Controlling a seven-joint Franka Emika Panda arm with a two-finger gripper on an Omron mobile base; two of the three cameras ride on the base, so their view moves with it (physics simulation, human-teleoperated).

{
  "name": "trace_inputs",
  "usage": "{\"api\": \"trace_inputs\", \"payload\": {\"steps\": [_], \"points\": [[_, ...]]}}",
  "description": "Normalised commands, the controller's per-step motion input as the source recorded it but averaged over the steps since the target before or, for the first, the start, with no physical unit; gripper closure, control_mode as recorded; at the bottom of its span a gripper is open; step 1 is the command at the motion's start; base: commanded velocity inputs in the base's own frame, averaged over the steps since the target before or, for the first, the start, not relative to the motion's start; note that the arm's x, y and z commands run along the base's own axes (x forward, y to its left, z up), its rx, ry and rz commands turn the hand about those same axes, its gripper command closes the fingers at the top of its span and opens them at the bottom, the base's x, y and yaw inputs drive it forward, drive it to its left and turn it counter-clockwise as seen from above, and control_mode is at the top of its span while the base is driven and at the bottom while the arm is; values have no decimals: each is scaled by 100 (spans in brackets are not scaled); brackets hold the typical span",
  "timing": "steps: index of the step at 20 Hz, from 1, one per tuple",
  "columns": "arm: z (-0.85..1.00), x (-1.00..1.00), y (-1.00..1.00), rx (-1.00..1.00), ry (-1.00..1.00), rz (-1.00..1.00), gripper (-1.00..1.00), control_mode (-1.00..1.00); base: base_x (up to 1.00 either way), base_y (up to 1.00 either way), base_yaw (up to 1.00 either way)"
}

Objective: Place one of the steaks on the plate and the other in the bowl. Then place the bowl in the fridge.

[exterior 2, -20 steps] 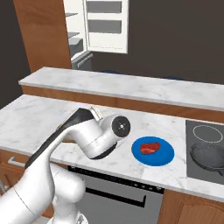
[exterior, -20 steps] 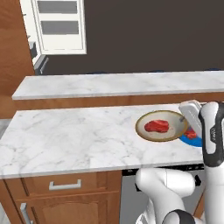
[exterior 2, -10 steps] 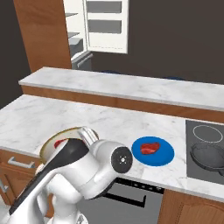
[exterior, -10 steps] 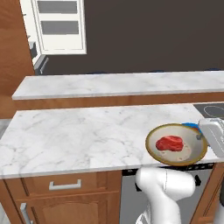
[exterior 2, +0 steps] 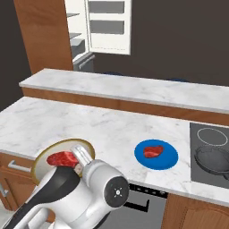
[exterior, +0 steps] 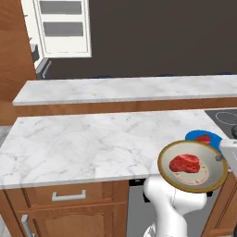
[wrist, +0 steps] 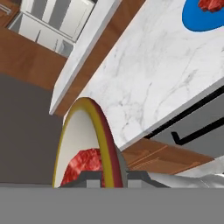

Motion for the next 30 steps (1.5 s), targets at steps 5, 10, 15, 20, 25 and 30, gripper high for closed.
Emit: {"api": "trace_inputs", "payload": {"steps": [5,10,15,20,25,30], "points": [[0,0,0,0,0,0,100,100,-26,-2,0],[0,0,0,0,0,0,100,100,-100,-2,0],[0,0,0,0,0,0,100,100,-31,-66,0],[0,0,0,0,0,0,100,100,0,-100,0],[0,0,0,0,0,0,100,100,0,-100,0],[0,0,0,0,0,0,100,100,0,-100,0]]}}
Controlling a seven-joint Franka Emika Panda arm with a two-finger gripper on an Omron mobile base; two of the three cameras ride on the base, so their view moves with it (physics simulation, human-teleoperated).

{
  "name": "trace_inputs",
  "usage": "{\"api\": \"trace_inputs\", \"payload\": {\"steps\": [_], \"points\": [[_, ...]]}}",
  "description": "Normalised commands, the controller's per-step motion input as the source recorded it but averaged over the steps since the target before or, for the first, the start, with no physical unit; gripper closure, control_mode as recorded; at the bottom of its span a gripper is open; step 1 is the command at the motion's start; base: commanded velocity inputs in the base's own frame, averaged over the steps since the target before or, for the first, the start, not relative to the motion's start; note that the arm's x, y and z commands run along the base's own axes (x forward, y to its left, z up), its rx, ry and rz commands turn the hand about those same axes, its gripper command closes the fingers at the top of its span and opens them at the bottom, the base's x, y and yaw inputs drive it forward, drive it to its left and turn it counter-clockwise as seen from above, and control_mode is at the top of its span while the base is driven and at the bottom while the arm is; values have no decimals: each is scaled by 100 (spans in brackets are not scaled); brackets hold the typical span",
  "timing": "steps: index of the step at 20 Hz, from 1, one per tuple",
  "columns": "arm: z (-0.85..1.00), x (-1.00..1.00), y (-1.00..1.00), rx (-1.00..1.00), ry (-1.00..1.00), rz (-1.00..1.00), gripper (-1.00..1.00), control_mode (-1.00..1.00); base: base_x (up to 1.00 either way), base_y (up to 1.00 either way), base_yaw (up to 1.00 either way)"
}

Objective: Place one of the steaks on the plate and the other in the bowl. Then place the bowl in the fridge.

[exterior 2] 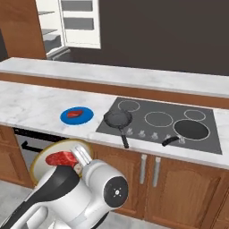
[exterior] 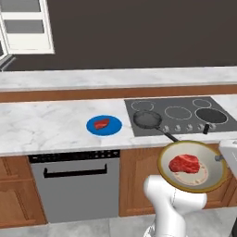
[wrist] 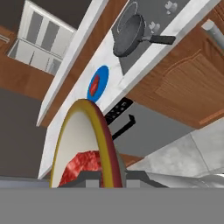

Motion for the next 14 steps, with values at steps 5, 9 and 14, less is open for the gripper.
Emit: {"api": "trace_inputs", "payload": {"steps": [5,9,14], "points": [[0,0,0,0,0,0,100,100,-6,-100,-4],[0,0,0,0,0,0,100,100,-14,-100,-7],[0,0,0,0,0,0,100,100,-20,-100,-10]]}}
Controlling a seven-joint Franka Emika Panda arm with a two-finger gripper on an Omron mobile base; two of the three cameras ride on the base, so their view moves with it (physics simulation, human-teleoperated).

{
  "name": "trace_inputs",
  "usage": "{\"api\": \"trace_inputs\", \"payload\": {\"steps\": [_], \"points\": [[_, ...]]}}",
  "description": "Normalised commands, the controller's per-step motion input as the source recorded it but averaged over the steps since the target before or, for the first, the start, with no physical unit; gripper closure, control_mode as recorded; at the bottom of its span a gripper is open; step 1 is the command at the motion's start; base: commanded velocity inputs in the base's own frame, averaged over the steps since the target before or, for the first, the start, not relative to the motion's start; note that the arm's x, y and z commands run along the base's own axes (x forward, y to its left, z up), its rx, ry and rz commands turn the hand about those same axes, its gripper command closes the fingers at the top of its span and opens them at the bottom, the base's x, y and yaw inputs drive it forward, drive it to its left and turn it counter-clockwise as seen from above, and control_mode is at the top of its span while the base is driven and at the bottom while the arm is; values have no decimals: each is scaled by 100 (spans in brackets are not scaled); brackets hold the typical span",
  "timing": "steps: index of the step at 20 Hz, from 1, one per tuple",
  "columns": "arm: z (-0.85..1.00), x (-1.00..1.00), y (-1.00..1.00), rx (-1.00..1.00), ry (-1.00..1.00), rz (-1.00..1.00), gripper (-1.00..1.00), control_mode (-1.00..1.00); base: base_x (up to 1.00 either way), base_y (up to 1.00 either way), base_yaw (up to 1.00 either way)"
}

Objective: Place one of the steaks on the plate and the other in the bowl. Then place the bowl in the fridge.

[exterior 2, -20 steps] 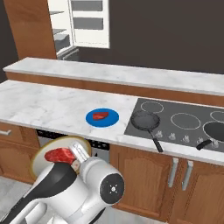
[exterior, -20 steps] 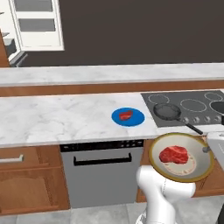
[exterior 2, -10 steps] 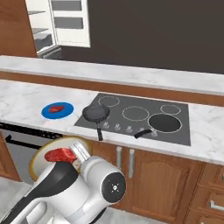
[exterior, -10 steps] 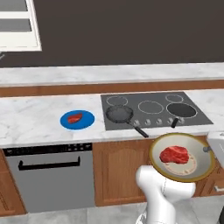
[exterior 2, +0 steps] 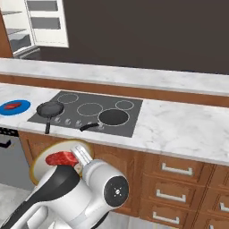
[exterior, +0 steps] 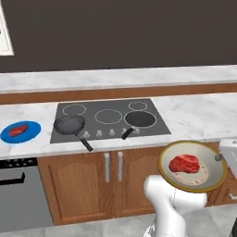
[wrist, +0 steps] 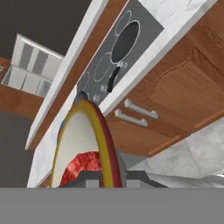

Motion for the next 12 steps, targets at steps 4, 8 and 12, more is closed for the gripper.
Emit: {"api": "trace_inputs", "payload": {"steps": [4,8,12], "points": [[0,0,0,0,0,0,100,100,-27,-100,-11],[0,0,0,0,0,0,100,100,-34,-100,-10],[0,0,0,0,0,0,100,100,-28,-100,-11]]}}
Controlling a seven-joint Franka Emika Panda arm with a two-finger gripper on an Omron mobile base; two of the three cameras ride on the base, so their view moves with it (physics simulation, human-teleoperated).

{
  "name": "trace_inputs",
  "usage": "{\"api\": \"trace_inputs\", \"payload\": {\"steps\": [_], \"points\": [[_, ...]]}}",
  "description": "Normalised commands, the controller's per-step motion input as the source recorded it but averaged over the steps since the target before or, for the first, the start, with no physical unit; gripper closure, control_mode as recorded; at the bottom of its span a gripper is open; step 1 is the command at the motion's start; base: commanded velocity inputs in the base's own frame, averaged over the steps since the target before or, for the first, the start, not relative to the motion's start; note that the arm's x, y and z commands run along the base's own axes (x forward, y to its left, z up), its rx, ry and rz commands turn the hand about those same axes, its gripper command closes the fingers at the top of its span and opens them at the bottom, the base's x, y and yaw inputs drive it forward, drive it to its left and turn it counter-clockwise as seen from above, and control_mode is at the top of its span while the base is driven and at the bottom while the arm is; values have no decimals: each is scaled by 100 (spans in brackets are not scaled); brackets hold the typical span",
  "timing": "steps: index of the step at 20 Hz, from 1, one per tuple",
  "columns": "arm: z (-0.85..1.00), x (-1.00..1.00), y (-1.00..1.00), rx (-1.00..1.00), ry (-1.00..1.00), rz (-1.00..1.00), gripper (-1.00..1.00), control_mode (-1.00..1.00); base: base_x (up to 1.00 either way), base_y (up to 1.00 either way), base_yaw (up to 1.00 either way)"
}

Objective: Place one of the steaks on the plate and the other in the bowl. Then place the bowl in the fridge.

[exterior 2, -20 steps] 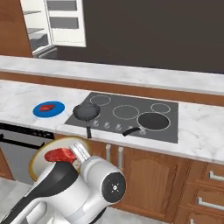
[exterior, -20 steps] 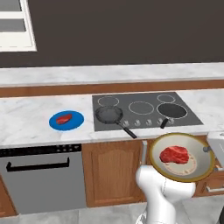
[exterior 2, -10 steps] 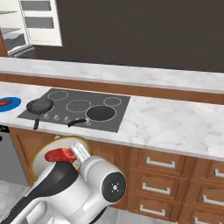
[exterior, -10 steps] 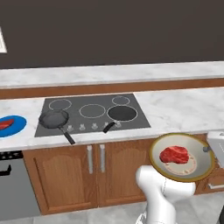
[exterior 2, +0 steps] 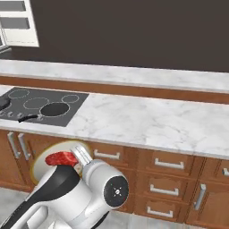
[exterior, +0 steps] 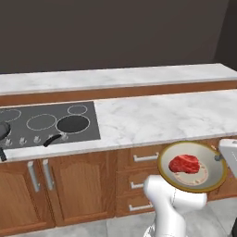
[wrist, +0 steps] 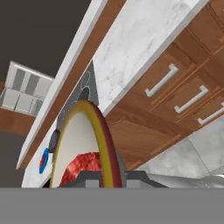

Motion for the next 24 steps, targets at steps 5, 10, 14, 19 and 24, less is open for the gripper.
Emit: {"api": "trace_inputs", "payload": {"steps": [5,10,14,19,24], "points": [[0,0,0,0,0,0,100,100,-27,-100,-11],[0,0,0,0,0,0,100,100,-25,-100,-12],[0,0,0,0,0,0,100,100,-22,-100,-13],[0,0,0,0,0,0,100,100,-21,-100,-13],[0,0,0,0,0,0,100,100,-16,-100,-14]]}}
